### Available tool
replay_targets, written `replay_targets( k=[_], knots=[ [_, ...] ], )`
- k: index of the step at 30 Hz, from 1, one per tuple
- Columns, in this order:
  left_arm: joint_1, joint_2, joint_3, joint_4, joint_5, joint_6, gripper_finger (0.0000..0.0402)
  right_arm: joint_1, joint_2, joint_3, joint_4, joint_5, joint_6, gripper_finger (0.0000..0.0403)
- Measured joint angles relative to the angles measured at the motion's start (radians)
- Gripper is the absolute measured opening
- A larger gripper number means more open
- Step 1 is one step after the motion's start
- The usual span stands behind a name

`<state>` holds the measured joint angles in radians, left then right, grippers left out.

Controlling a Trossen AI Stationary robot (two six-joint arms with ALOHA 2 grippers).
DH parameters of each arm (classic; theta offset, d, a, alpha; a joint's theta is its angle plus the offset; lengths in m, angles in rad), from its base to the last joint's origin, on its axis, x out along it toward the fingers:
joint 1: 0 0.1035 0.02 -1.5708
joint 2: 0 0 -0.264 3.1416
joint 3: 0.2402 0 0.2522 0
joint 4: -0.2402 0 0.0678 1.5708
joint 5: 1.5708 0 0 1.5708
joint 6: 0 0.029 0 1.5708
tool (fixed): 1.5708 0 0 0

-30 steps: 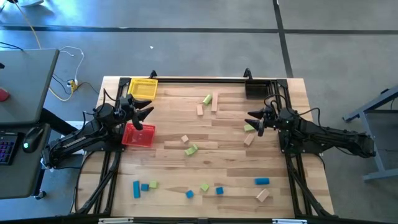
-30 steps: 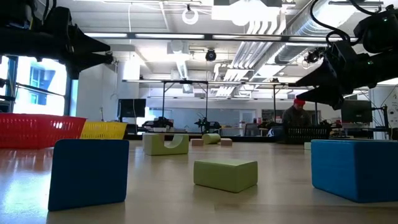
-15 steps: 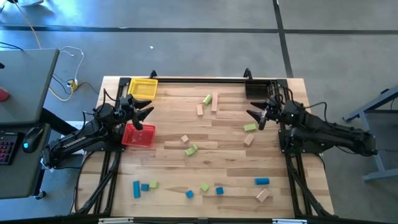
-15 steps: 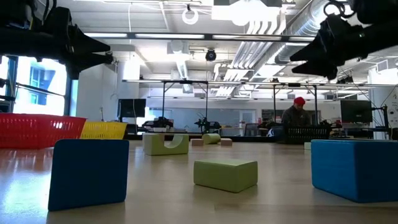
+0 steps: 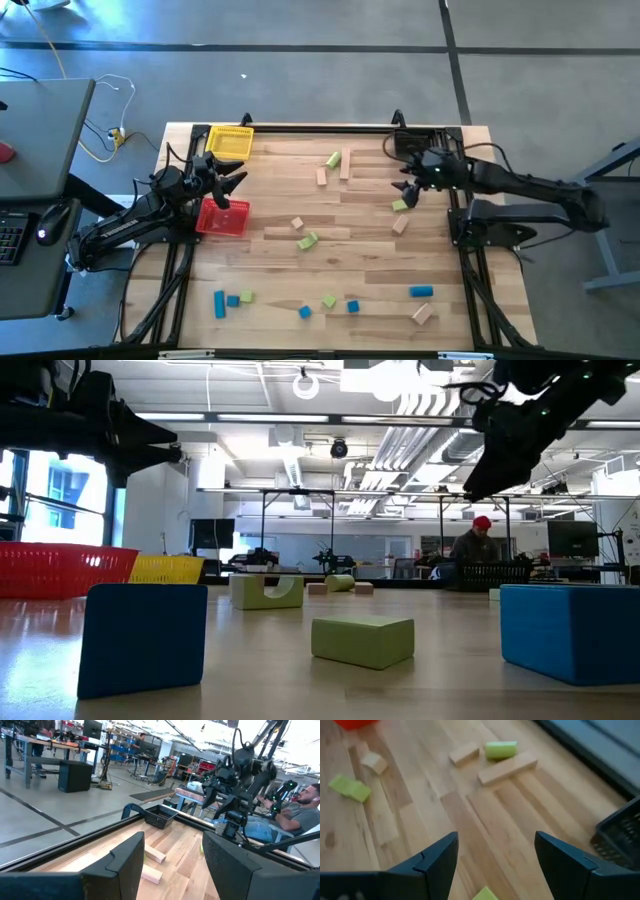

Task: Sort & place blocks by color
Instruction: Put the green block into the black bin

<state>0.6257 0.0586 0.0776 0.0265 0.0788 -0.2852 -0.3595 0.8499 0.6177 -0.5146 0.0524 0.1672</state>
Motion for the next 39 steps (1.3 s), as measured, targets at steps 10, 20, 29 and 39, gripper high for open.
replay_targets(
  k=[10, 20, 29, 39],
  knots=[
    [0.0, 0.0, 0.0, 0.0, 0.0, 0.0, 0.0188, 0.0, 0.252, 0.191, -0.187, -0.019, -0.144, 0.0249],
    [0.0, 0.0, 0.0, 0.0, 0.0, 0.0, 0.0188, 0.0, 0.431, 0.279, -0.417, -0.007, -0.385, 0.0249],
    [0.0, 0.0, 0.0, -0.008, 0.0, 0.0, 0.0189, 0.011, 0.54, 0.278, -0.463, 0.026, -0.438, 0.0249],
    [0.0, 0.0, 0.0, -0.008, 0.0, 0.0, 0.0189, 0.106, 0.667, 0.277, -0.452, 0.072, -0.442, 0.0249]
  ],
)
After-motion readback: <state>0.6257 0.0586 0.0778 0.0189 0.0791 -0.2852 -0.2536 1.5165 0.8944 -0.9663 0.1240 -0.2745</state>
